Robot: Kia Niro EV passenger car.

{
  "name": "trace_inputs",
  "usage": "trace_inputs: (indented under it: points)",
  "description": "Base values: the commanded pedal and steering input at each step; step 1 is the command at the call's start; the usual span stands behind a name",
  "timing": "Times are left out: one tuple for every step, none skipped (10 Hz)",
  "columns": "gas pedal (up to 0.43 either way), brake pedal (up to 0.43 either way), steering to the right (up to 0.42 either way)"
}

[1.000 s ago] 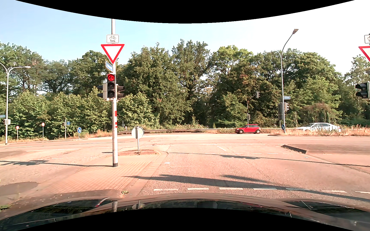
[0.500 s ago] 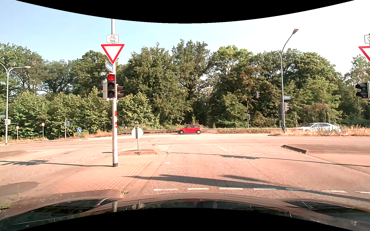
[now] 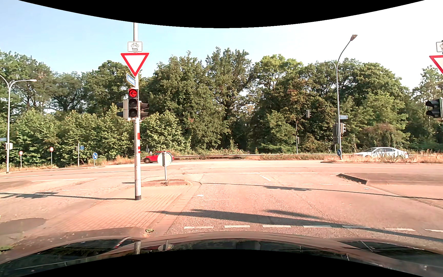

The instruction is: Follow the waypoints while adhering to traffic rules and regulations

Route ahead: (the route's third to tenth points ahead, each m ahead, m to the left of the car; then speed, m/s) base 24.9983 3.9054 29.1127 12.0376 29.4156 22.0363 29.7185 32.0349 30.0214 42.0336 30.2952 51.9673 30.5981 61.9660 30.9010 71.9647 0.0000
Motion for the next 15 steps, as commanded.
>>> trace_inputs:
  points:
    - [0.0, 0.305, -0.001]
    - [0.0, 0.305, -0.001]
    - [0.0, 0.299, -0.001]
    - [0.0, 0.305, -0.001]
    - [0.0, 0.305, -0.001]
    - [0.0, 0.305, -0.001]
    - [0.0, 0.305, -0.001]
    - [0.0, 0.305, -0.001]
    - [0.0, 0.305, -0.001]
    - [0.0, 0.311, -0.001]
    - [0.0, 0.311, -0.001]
    - [0.0, 0.311, -0.001]
    - [0.0, 0.305, -0.001]
    - [0.0, 0.305, -0.001]
    - [0.0, 0.305, -0.001]
